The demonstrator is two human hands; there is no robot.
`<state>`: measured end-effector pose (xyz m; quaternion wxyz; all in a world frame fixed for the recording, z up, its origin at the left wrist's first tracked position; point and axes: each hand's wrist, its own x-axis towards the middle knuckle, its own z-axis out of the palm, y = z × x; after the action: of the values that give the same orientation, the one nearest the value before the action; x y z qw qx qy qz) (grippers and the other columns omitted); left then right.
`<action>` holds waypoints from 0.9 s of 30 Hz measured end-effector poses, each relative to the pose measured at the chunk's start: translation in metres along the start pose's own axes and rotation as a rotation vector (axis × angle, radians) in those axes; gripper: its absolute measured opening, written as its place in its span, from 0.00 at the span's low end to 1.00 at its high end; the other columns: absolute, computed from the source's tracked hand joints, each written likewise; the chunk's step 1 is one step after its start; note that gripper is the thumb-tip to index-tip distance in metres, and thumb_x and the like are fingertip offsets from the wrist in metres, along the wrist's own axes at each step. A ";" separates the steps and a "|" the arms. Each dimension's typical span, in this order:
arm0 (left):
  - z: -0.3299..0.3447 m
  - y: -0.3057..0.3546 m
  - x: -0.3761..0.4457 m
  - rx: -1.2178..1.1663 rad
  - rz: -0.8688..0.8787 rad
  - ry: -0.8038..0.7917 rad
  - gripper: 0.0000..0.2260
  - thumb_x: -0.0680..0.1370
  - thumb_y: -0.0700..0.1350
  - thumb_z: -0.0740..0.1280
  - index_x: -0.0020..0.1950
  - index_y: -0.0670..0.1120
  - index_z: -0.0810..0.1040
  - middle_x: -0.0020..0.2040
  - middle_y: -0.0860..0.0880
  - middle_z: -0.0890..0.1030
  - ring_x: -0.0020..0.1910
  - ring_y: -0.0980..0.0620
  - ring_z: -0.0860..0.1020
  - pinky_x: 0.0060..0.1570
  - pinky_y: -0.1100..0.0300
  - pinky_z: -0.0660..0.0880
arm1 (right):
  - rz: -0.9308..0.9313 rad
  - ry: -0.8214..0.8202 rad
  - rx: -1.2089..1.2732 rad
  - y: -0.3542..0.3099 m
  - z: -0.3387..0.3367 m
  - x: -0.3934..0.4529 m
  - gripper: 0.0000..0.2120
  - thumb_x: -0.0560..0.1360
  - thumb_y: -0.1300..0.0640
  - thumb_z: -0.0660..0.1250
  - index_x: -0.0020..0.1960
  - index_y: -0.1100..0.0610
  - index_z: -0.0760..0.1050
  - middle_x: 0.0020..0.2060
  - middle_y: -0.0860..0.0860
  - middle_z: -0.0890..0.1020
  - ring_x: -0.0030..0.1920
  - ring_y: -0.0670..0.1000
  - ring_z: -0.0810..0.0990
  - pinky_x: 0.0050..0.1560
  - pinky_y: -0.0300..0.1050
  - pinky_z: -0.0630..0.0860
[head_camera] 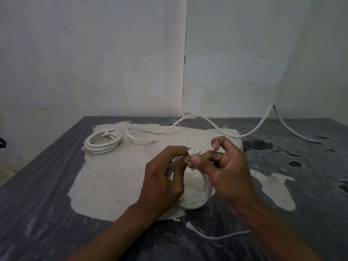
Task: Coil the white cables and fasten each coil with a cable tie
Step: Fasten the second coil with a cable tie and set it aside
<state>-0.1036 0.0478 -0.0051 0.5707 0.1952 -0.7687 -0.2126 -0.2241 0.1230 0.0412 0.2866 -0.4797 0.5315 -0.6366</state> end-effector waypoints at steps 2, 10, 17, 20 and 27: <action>0.000 0.001 0.001 0.000 -0.014 0.004 0.08 0.76 0.41 0.65 0.54 0.44 0.80 0.47 0.55 0.82 0.47 0.61 0.80 0.47 0.72 0.73 | 0.011 0.004 -0.008 0.000 0.000 0.000 0.14 0.71 0.65 0.72 0.48 0.54 0.68 0.35 0.56 0.86 0.43 0.55 0.86 0.56 0.61 0.78; -0.001 0.003 0.002 -0.006 -0.028 0.018 0.09 0.76 0.43 0.67 0.56 0.48 0.78 0.51 0.59 0.81 0.50 0.63 0.79 0.48 0.73 0.73 | 0.029 0.023 0.045 -0.001 -0.001 0.001 0.15 0.72 0.66 0.71 0.49 0.54 0.68 0.35 0.58 0.86 0.43 0.56 0.86 0.58 0.61 0.77; 0.000 0.002 0.001 -0.061 0.001 0.029 0.08 0.76 0.36 0.67 0.54 0.42 0.80 0.49 0.51 0.83 0.51 0.57 0.81 0.50 0.69 0.74 | -0.036 0.090 0.075 0.001 0.005 -0.002 0.12 0.72 0.66 0.71 0.46 0.57 0.68 0.33 0.57 0.85 0.39 0.54 0.86 0.50 0.52 0.81; 0.001 0.001 0.002 -0.044 -0.001 0.032 0.08 0.76 0.35 0.67 0.54 0.43 0.79 0.49 0.51 0.83 0.51 0.58 0.80 0.49 0.71 0.73 | -0.045 0.087 -0.004 0.001 0.004 -0.003 0.09 0.72 0.63 0.72 0.47 0.58 0.72 0.34 0.52 0.86 0.39 0.50 0.86 0.46 0.45 0.81; 0.001 0.000 0.002 0.010 -0.044 0.063 0.09 0.76 0.38 0.66 0.54 0.48 0.78 0.49 0.58 0.81 0.49 0.64 0.78 0.49 0.74 0.72 | 0.013 -0.115 -0.238 -0.007 -0.009 0.000 0.18 0.68 0.66 0.76 0.53 0.51 0.76 0.41 0.48 0.87 0.46 0.47 0.85 0.56 0.52 0.79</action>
<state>-0.1053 0.0465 -0.0039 0.5888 0.2214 -0.7471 -0.2148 -0.2316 0.1281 0.0477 0.2615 -0.5426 0.5891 -0.5387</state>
